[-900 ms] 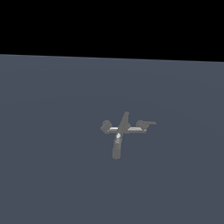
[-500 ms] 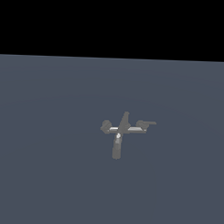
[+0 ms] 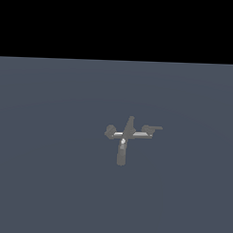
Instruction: Turn on the faucet by rotating a designated handle.
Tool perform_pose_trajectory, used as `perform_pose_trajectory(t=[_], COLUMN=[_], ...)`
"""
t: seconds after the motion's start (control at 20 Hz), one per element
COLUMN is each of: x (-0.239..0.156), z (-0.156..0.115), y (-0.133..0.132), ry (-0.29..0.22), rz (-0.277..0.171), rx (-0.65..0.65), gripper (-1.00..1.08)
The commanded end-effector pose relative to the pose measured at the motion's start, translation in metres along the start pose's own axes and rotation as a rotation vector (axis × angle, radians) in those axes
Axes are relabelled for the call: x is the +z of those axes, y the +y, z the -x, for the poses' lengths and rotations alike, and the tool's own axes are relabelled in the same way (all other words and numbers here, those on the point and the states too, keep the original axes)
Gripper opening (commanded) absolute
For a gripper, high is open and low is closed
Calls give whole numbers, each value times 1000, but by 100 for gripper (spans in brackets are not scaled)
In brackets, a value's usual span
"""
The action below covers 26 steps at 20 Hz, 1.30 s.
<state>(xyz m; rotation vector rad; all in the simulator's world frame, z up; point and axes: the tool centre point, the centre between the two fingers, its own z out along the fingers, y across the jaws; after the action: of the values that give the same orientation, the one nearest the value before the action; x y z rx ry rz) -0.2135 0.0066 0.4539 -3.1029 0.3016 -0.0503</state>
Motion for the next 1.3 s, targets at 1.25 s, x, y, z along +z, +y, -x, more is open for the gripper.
perform_pose_trajectory(t=[1.25], x=[204], z=[-149], y=[6], ry=[-5], rz=[17], rx=[680], gripper=[-100])
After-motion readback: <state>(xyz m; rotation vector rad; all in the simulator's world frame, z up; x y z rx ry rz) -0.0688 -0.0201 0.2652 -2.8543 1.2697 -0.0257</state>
